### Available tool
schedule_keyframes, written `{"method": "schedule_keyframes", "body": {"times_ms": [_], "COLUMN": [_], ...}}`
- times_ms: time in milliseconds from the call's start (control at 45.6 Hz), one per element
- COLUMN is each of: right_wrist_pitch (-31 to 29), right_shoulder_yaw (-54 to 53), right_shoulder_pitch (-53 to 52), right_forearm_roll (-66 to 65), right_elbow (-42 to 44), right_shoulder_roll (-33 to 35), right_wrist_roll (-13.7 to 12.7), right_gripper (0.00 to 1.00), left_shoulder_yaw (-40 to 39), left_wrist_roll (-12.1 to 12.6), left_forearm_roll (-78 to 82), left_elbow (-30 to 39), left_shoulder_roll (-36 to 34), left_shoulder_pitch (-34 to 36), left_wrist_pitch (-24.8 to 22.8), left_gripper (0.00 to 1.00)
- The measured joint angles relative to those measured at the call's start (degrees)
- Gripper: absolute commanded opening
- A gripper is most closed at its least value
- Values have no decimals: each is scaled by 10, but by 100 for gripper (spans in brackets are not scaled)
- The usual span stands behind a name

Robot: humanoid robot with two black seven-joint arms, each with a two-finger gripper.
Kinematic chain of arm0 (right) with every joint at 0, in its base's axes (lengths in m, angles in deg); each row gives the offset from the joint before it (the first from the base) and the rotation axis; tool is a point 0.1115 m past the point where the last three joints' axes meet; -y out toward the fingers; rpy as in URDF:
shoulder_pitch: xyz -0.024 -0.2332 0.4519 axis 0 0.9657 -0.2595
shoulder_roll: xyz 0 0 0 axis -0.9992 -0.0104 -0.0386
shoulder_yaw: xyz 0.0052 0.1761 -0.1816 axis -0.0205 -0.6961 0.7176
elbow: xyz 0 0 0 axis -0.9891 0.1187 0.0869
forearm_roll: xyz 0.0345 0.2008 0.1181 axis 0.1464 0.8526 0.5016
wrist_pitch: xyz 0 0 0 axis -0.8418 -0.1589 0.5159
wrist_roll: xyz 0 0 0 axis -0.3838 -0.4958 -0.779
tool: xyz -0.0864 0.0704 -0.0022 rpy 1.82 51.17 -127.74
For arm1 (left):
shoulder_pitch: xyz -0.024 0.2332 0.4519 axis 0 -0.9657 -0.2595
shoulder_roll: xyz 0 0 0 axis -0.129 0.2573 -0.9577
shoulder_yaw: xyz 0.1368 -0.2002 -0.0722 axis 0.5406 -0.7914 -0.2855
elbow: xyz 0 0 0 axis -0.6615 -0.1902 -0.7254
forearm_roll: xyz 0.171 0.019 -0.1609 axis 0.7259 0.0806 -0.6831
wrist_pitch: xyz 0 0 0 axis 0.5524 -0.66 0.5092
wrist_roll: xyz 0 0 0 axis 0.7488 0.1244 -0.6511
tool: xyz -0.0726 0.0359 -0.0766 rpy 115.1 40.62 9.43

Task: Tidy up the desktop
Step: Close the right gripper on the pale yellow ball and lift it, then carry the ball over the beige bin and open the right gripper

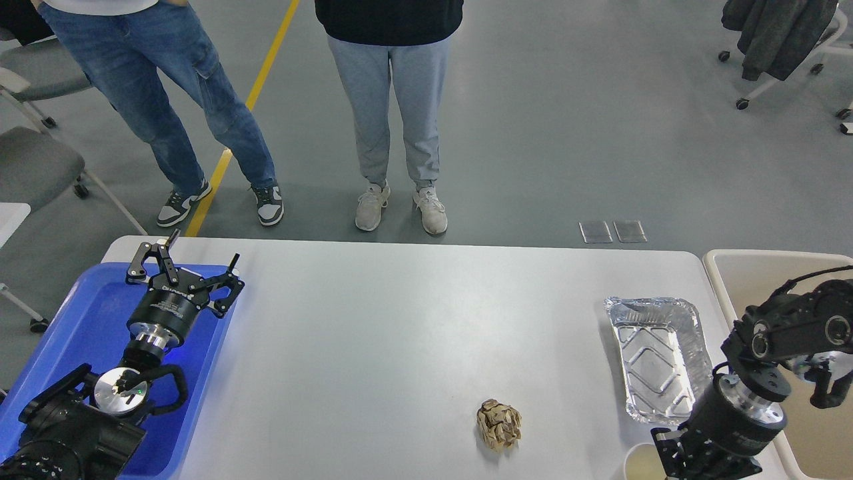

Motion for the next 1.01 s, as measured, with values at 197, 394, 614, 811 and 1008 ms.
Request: {"method": "schedule_keyframes", "body": {"times_ms": [197,394,614,811,1008], "right_wrist_pitch": [-57,-82,-93,-96,-97], "right_shoulder_yaw": [44,93,131,148,157], "right_shoulder_pitch": [-94,-201,-315,-394,-449], "right_forearm_roll": [4,12,33,31,5], "right_elbow": [-2,-4,-5,-5,-5], "right_shoulder_roll": [7,-4,-22,-24,-22], "right_wrist_roll": [0,2,2,0,-5], "right_gripper": [0,0,0,0,0], "left_shoulder_yaw": [0,0,0,0,0], "left_wrist_roll": [0,0,0,0,0], "left_forearm_roll": [0,0,0,0,0], "left_elbow": [0,0,0,0,0], "left_shoulder_roll": [0,0,0,0,0], "left_shoulder_pitch": [0,0,0,0,0], "left_wrist_pitch": [0,0,0,0,0], "left_gripper": [100,100,100,100,100]}}
